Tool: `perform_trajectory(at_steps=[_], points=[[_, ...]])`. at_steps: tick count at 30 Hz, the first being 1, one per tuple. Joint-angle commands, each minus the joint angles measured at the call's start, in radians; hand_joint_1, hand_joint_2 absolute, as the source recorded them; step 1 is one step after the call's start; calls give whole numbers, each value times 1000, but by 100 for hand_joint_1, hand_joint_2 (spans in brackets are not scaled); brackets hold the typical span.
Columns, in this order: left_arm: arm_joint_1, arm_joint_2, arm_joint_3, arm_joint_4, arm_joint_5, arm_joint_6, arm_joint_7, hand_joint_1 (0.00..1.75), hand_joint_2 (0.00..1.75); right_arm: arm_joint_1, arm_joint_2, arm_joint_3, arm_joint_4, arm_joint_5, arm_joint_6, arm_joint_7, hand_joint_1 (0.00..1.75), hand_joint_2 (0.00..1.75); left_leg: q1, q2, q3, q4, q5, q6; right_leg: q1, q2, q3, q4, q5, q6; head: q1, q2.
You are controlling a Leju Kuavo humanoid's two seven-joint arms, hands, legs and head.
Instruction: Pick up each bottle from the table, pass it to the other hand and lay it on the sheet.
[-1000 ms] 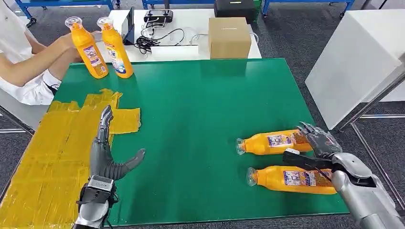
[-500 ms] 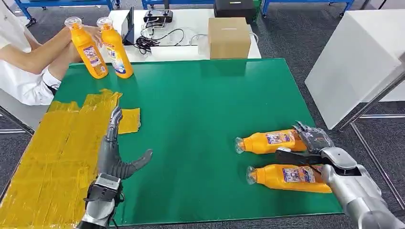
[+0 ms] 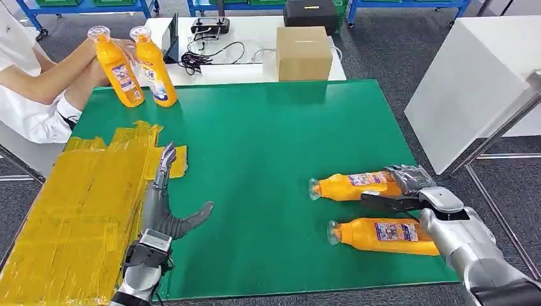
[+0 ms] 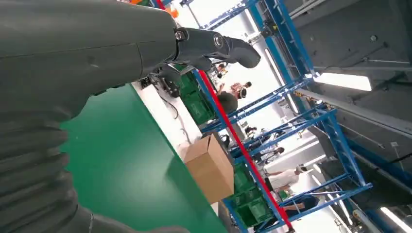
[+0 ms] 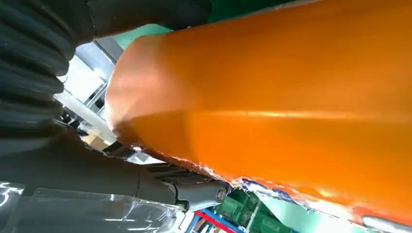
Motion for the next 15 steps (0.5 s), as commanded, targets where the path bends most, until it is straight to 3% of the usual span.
perform_trajectory(at_steps=[1, 8, 10, 15], points=[[-35, 13, -12, 65, 6, 3, -1, 0, 175, 8, 54, 62, 115, 6, 7, -9, 152, 175, 1, 0, 1, -2, 0, -1, 1, -1, 2, -3, 1, 0, 0, 0], [-39, 14, -12, 67, 9, 5, -2, 0, 175, 2, 77, 77, 134, 10, 3, -7, 159, 175, 1, 0, 2, -2, 0, -1, 1, 0, 3, -3, 1, 0, 0, 0], [-35, 15, -11, 57, 7, 4, -1, 0, 175, -1, 93, 76, 134, 10, -73, 7, 175, 175, 1, 0, 2, -2, 1, -1, 1, 0, 3, -3, 1, 0, 0, 0], [9, 11, 1, -26, -23, -2, 33, 0, 175, 52, 189, -72, -3, -9, -375, 112, 175, 175, 1, 5, 2, -2, 0, -1, 2, 5, 1, -2, 2, 0, 0, 0]])
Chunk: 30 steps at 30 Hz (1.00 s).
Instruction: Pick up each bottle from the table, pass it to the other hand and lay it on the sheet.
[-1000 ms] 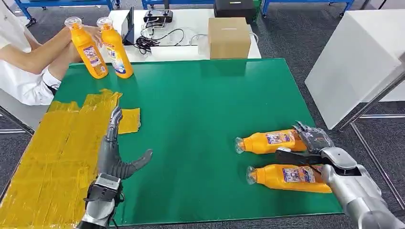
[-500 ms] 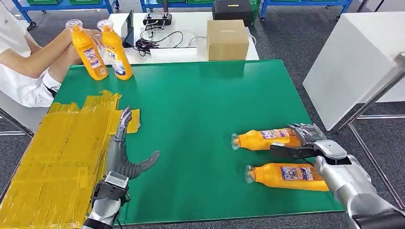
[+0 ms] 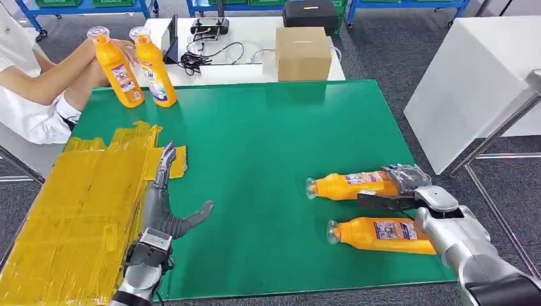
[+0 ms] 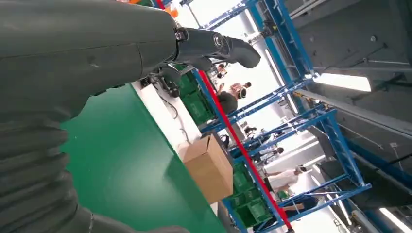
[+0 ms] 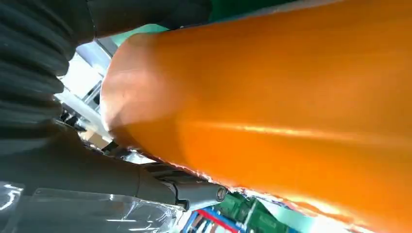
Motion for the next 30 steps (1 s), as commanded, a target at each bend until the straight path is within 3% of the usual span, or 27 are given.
perform_trajectory(at_steps=[1, 5, 8, 15, 20, 26, 30], points=[[18, 9, 0, -44, -34, -8, 40, 0, 175, 84, 168, -142, -85, -19, -324, 122, 175, 175, 1, 4, 0, -1, 0, -1, 1, 4, -1, -1, 1, 0, 0, 0], [17, 2, -12, -41, -51, -17, 88, 0, 175, 154, 260, -338, -257, -145, -410, 80, 175, 175, 1, 6, -3, -2, -1, -3, 1, 5, -5, -1, 1, -1, 0, 0], [-15, -4, -20, 10, -48, -57, 164, 0, 175, 206, 323, -440, -353, -225, -459, 45, 175, 175, 1, -2, -6, -1, 0, -2, 1, 0, -5, 0, 0, 0, 0, 0], [-61, -17, -34, 70, -56, -97, 266, 0, 175, 251, 401, -510, -418, -303, -459, -5, 175, 175, 2, -5, -11, -1, 1, -2, 2, -4, -9, -1, -1, 0, 0, 0], [-75, -16, -22, 80, 28, -187, 305, 0, 175, 272, 459, -526, -475, -402, -408, -62, 175, 175, 1, -2, -11, -1, 0, -2, 1, -2, -10, 0, -1, 0, 0, 0], [-120, -14, -8, 130, 182, -321, 328, 0, 175, 253, 556, -492, -437, -683, -104, -147, 175, 175, 1, -2, -12, -1, 1, -2, 2, -1, -12, 0, 0, 0, 0, 0], [-128, -14, -10, 138, 182, -322, 328, 0, 175, 252, 567, -478, -428, -684, -110, -149, 175, 175, 1, -2, -13, 0, 1, -2, 2, -1, -13, 0, 0, 0, 0, 0]])
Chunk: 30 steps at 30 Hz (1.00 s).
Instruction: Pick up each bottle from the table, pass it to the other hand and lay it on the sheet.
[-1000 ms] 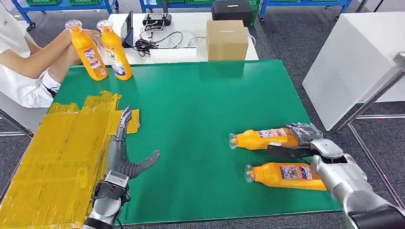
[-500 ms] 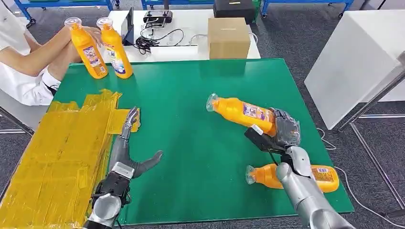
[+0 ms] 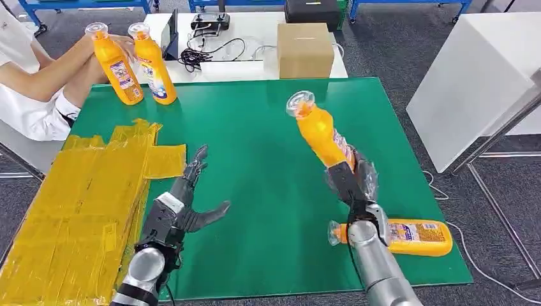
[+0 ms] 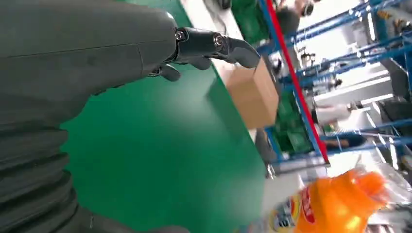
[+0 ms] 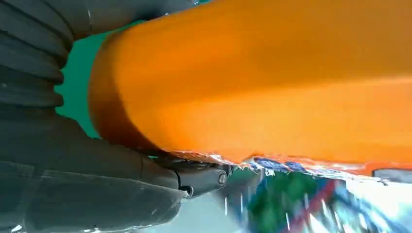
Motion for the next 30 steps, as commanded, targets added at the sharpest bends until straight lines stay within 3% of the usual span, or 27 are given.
perform_trajectory(at_steps=[1, 24, 30], points=[[-78, 8, 8, 113, 35, -33, 10, 0, 175, -32, 89, 0, 29, -68, 77, -25, 175, 175, 0, 2, 2, -1, -1, -1, 0, 1, 1, -1, 0, 0, 0, 0], [-76, 9, 7, 110, 43, -36, 10, 0, 175, -32, 82, 7, 28, -90, 100, -29, 175, 175, 0, 0, 1, -1, -1, -1, -1, 0, 2, -1, -1, 0, 0, 0], [-101, 10, -16, 122, 59, -58, 13, 0, 175, -46, 147, 145, 84, -111, 193, -36, 175, 175, 0, 1, -1, 0, 0, -1, -2, 2, -1, 0, 0, 0, 0, 0]])
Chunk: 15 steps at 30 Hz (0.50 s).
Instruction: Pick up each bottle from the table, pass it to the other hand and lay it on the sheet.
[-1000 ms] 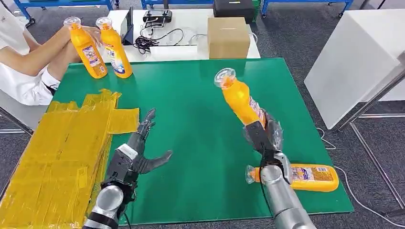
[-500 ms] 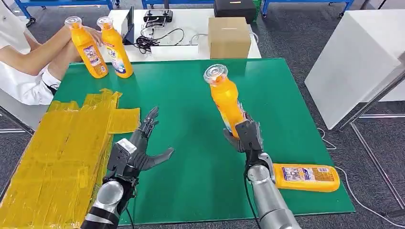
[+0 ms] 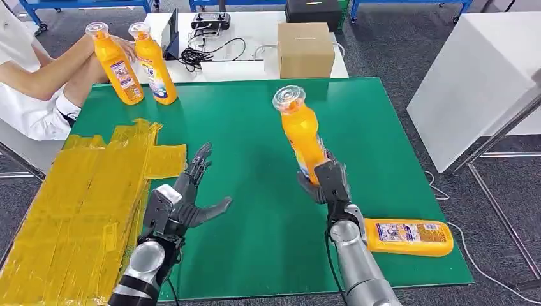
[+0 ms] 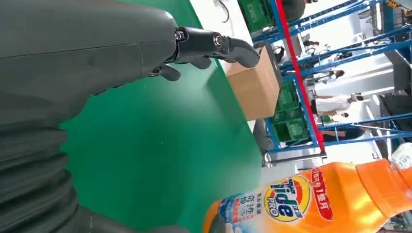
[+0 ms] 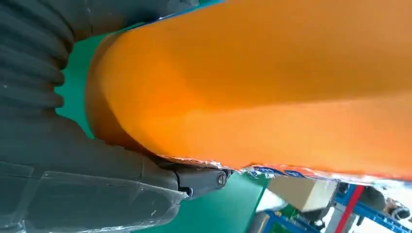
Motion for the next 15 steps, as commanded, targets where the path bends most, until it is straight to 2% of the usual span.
perform_trajectory(at_steps=[1, 4, 6, 7, 9, 15], points=[[-66, 11, -25, 75, 16, -19, 10, 0, 175, -46, 59, 156, 92, -69, 132, -17, 175, 175, 0, 4, 3, 0, -1, -1, 0, 3, 1, -1, 0, 0, 0, 0], [-71, 12, -28, 88, 20, -19, 9, 0, 175, -36, 62, 239, 93, -132, 255, -44, 175, 175, 1, 4, 3, -1, -1, -1, 1, 2, 2, -1, -1, 0, 0, 0], [-69, 11, -25, 92, 24, -18, 6, 0, 175, -30, 64, 299, 93, -135, 290, -46, 175, 175, 1, 3, 2, -1, -1, -1, 1, 2, 1, -1, 0, 0, 0, 0], [-65, 6, -17, 95, 36, -18, 3, 0, 175, -33, 59, 405, 100, -95, 407, -72, 175, 175, 0, 3, 2, -1, -1, 0, 1, 2, 1, -1, 0, 0, 0, 0], [-63, 5, -16, 104, 40, -19, -2, 0, 175, -11, 101, 460, 99, -77, 356, -67, 175, 175, 1, 6, 4, -1, -2, -1, 2, 4, 3, -2, -1, 0, 0, 0], [-55, 7, -6, 92, 46, -15, -7, 0, 175, -19, 66, 543, 70, -61, 235, -65, 175, 175, 1, 0, 1, -1, -1, -1, 1, 0, 0, -1, -1, 0, 0, 0]])
